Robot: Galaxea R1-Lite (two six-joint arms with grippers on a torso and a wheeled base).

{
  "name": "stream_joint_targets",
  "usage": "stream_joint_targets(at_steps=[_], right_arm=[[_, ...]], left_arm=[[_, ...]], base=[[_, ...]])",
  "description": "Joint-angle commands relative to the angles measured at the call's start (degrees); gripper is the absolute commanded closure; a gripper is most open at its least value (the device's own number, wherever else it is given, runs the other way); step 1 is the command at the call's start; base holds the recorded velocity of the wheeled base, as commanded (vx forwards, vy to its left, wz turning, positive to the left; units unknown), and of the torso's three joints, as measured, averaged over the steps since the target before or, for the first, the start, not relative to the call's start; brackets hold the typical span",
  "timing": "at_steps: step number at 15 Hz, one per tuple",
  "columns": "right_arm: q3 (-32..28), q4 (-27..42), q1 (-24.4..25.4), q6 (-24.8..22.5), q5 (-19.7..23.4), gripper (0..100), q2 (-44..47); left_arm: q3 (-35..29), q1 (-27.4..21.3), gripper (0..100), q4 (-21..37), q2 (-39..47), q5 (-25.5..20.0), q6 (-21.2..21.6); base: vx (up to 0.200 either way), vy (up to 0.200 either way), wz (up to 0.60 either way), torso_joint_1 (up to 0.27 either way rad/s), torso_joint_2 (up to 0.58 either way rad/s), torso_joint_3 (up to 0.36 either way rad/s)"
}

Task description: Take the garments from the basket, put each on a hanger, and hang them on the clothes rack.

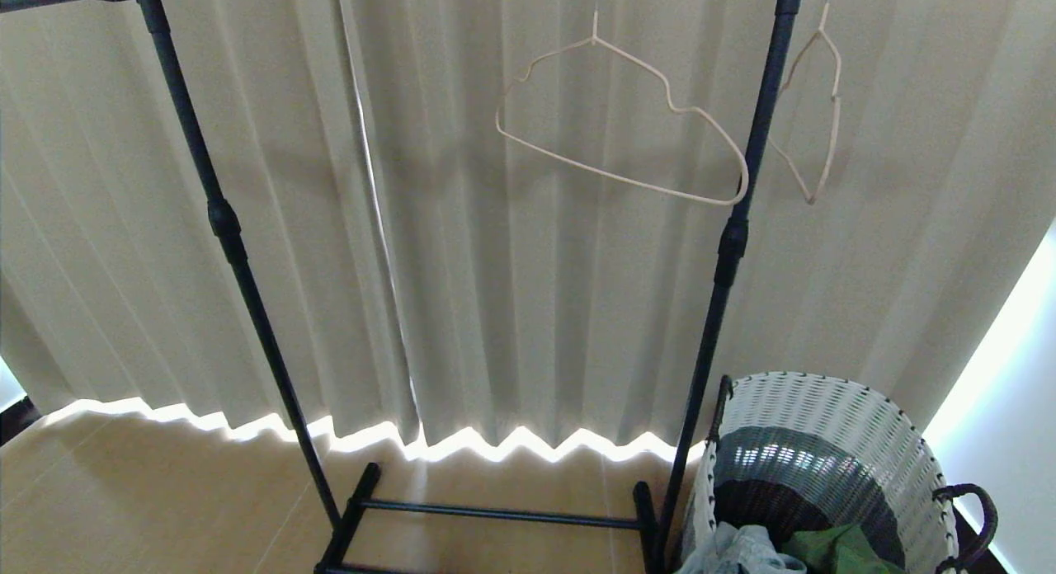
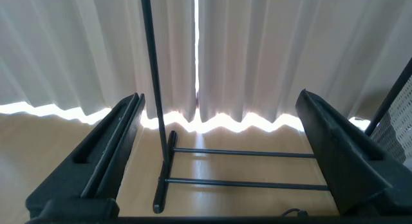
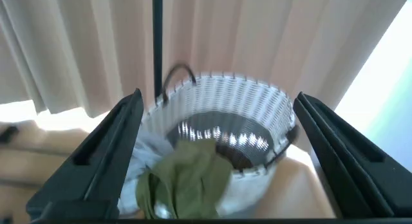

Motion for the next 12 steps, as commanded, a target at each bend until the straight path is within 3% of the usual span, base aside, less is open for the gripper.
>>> stream_joint_targets(at_steps=[1,2,5,8,12], right_arm=[[-7.36,7.73,2.26,-3.6,0.12,0,5.19],[-9.47,13.8,5.33,-9.13,-0.59,0,12.04],[-7.45,12.74,6.92,-15.81,-0.67,0,28.13],[-4.28,2.63,6.92,-25.92,-0.59,0,49.84],[-2.17,-13.36,6.92,-34.97,-1.82,0,76.64]], left_arm=[[-0.07,0.0,0,0.03,0.06,-0.06,0.03],[-0.07,0.0,0,0.03,0.06,0.02,0.03],[-0.07,0.0,0,0.03,0.06,0.02,-0.05],[-0.07,0.0,0,0.03,0.06,0.02,0.03],[-0.07,0.0,0,0.03,0.06,0.02,-0.05]], base=[[0.0,0.0,0.0,0.0,0.0,0.0],[0.0,0.0,0.0,0.0,0.0,0.0],[0.0,0.0,0.0,0.0,0.0,0.0],[0.0,0.0,0.0,0.0,0.0,0.0],[0.0,0.0,0.0,0.0,0.0,0.0]])
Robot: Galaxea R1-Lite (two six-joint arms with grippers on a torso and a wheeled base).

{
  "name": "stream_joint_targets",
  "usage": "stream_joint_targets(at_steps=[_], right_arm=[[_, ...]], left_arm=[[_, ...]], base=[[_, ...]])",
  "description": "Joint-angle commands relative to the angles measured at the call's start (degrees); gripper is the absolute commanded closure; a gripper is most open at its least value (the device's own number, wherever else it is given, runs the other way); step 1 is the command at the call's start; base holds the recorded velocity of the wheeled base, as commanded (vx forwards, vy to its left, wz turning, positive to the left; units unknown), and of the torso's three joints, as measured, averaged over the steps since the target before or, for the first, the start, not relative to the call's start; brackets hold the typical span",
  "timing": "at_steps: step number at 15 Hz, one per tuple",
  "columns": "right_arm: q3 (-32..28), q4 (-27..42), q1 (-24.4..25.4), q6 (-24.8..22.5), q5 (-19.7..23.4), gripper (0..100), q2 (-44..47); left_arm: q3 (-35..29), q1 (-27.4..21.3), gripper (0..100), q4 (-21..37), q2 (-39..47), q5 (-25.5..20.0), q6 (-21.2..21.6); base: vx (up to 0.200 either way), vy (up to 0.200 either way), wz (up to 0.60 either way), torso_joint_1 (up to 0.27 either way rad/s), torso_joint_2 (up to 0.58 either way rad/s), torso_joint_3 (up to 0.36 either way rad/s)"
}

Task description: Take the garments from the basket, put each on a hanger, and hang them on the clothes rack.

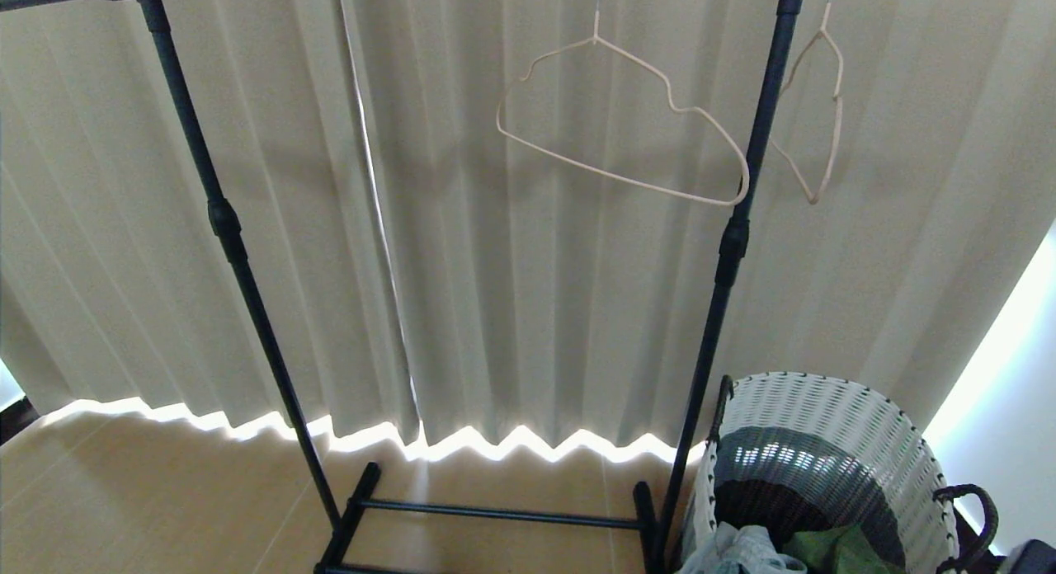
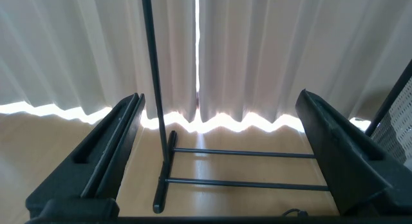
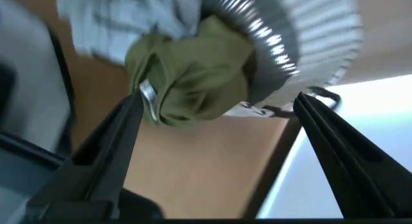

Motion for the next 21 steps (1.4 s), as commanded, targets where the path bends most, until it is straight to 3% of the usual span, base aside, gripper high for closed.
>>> stream_joint_targets(at_steps=[1,3,9,19,21], right_arm=[[2.34,-12.3,0.22,-8.7,-2.34,0,27.29],[2.08,-16.79,0.22,-11.16,-5.24,0,33.97],[1.72,-28.83,3.48,-11.16,-7.53,0,45.92],[-1.88,-30.59,5.41,-10.64,-10.96,0,51.55],[-2.14,-33.49,5.32,-10.46,-11.66,0,52.95]], left_arm=[[-0.01,0.0,0,0.03,0.06,0.02,-0.03],[-0.01,0.0,0,0.03,0.06,0.02,-0.03],[-0.01,0.0,0,0.03,0.06,0.29,-0.47],[-0.01,0.0,0,0.03,0.06,0.29,-0.56],[-0.01,0.0,0,-0.06,0.06,0.37,-0.56]], base=[[0.0,0.0,0.0,0.0,0.0,0.0],[0.0,0.0,0.0,0.0,0.0,0.0],[0.0,0.0,0.0,0.0,0.0,0.0],[0.0,0.0,0.0,0.0,0.0,0.0],[0.0,0.0,0.0,0.0,0.0,0.0]])
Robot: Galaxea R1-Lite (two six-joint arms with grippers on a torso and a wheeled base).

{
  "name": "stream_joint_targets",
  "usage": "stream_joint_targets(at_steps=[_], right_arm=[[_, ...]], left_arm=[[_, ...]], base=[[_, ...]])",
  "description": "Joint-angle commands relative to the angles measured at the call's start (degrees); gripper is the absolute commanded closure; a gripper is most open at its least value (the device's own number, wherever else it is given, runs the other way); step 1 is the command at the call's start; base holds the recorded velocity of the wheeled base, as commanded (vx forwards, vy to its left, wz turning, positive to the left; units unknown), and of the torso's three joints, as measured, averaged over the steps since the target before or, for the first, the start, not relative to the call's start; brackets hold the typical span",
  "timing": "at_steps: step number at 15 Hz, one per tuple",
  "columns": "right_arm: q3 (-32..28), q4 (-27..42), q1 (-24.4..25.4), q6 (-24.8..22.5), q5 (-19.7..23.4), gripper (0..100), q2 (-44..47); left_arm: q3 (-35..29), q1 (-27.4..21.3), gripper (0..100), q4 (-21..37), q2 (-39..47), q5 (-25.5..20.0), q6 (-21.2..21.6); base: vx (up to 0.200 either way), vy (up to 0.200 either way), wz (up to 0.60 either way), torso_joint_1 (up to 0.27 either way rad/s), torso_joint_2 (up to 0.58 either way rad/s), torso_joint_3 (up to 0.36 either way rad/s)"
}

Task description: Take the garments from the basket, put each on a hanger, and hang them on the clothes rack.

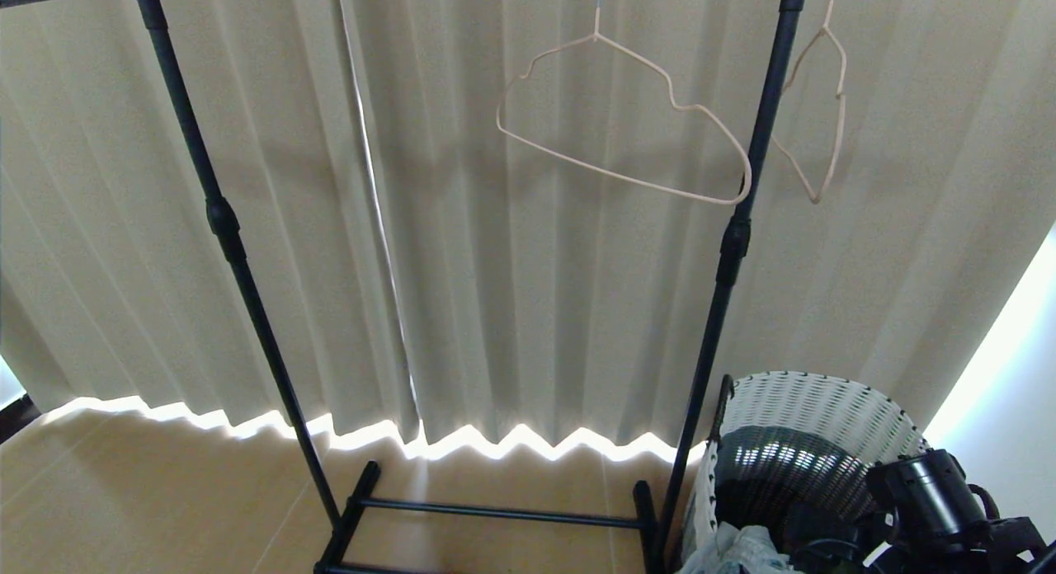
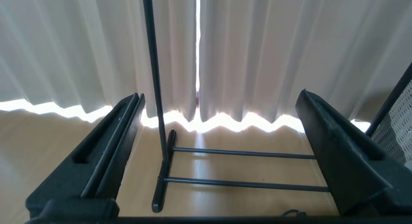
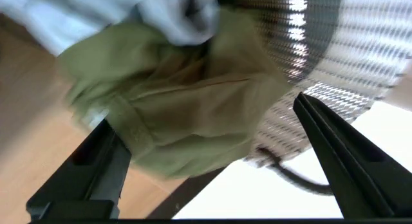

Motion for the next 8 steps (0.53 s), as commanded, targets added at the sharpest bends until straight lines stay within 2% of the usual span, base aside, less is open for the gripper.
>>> stream_joint_targets(at_steps=[1,2,6,8], right_arm=[[-0.05,-1.57,0.02,-0.03,-0.34,0,1.85],[0.21,-2.54,0.02,-0.03,-1.31,100,2.21],[1.62,-2.71,0.02,-0.03,-2.54,100,-1.75],[3.55,-2.63,0.02,-0.03,-2.63,100,-12.21]], left_arm=[[-0.01,0.0,0,-0.03,0.06,0.02,-0.04],[-0.01,0.0,0,-0.03,0.06,0.02,-0.04],[-0.01,0.0,0,0.06,0.06,-0.07,-0.04],[-0.01,0.0,0,0.06,0.06,-0.07,-0.04]], base=[[0.0,0.0,0.0,0.0,0.0,0.0],[0.0,0.0,0.0,0.0,0.0,0.0],[0.0,0.0,0.0,0.0,0.0,0.0],[0.0,0.0,0.0,0.0,0.0,0.0]])
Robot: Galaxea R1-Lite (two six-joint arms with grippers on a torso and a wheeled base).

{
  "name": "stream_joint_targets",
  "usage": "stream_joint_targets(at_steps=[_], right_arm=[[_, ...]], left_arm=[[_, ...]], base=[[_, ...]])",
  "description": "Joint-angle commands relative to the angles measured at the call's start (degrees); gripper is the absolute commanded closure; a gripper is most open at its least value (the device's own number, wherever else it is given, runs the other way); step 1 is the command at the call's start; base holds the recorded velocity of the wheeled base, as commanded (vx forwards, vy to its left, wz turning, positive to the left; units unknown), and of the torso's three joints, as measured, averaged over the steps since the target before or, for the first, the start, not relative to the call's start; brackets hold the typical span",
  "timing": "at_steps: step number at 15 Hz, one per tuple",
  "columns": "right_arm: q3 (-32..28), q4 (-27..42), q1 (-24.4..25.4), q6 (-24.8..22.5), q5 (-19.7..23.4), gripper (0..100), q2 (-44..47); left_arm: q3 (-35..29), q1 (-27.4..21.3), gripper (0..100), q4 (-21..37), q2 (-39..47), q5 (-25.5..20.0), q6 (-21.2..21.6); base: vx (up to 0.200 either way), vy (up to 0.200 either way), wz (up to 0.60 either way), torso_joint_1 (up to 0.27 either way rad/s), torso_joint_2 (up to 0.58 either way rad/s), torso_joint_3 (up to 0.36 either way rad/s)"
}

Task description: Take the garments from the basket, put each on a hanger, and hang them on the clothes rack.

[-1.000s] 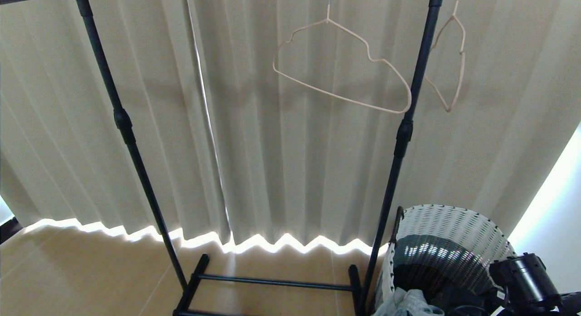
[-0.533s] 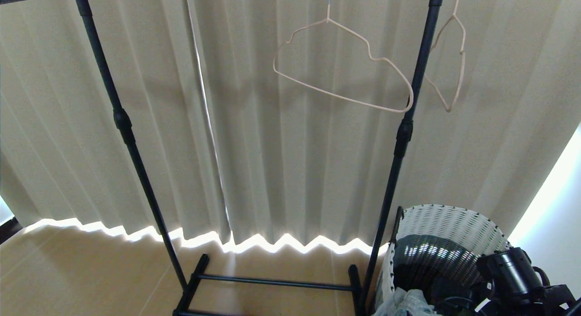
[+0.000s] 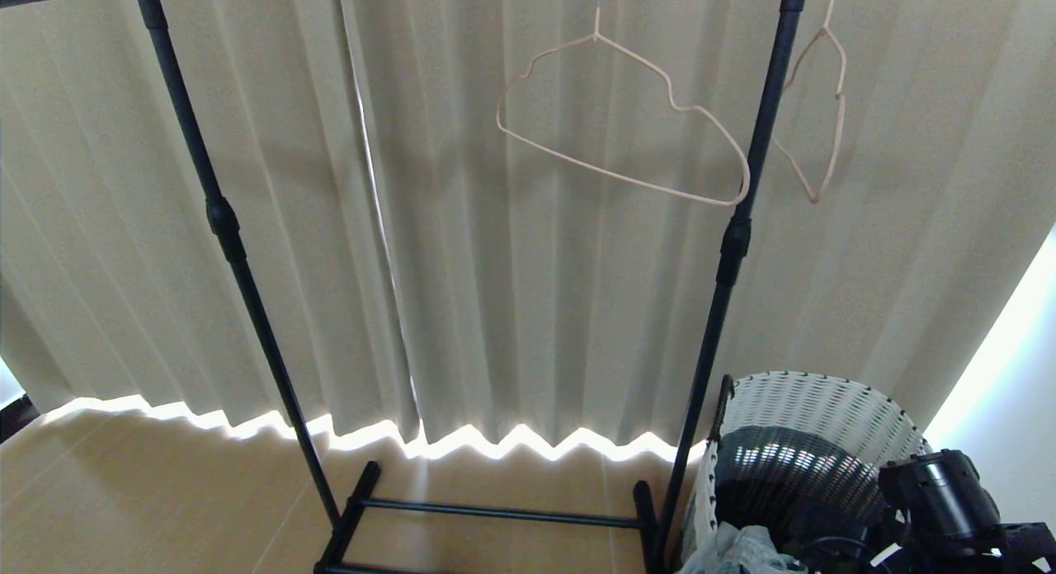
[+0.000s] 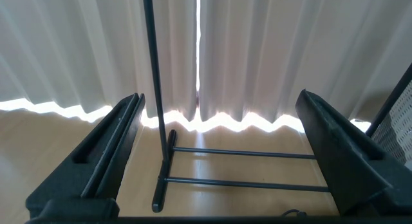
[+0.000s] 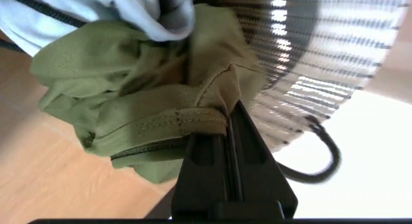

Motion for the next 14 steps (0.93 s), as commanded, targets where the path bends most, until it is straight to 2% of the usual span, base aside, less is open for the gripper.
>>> stream_joint_targets(at_steps=[1,2,3,6,7,9,14], right_arm=[[2.26,0.03,-0.07,0.06,0.01,100,-12.87],[3.41,0.03,-0.42,0.59,0.01,100,-18.32],[4.29,0.65,-2.44,1.38,0.01,100,-28.6],[1.74,0.91,-11.58,1.82,0.53,100,-43.28],[0.42,0.91,-13.87,2.7,0.62,100,-45.65],[-0.81,0.91,-15.01,4.98,0.62,100,-47.67],[-2.13,0.91,-15.01,7.09,0.8,100,-47.58]], left_arm=[[-0.01,0.0,0,-0.07,0.06,0.01,-0.02],[-0.01,0.0,0,-0.07,0.06,0.09,-0.02],[-0.01,0.0,0,0.02,0.06,0.01,-0.02],[-0.01,0.0,0,0.02,0.06,0.01,-0.02],[-0.01,0.0,0,0.02,0.06,0.01,0.07],[-0.01,0.0,0,0.02,0.06,0.01,0.07],[-0.01,0.0,0,-0.07,0.06,0.27,-0.02]], base=[[0.0,0.0,0.0,0.0,0.0,0.0],[0.0,0.0,0.0,0.0,0.0,0.0],[0.0,0.0,0.0,0.0,0.0,0.0],[0.0,0.0,0.0,0.0,0.0,0.0],[0.0,0.0,0.0,0.0,0.0,0.0],[0.0,0.0,0.0,0.0,0.0,0.0],[-0.2,0.0,0.0,0.003,0.01,0.002]])
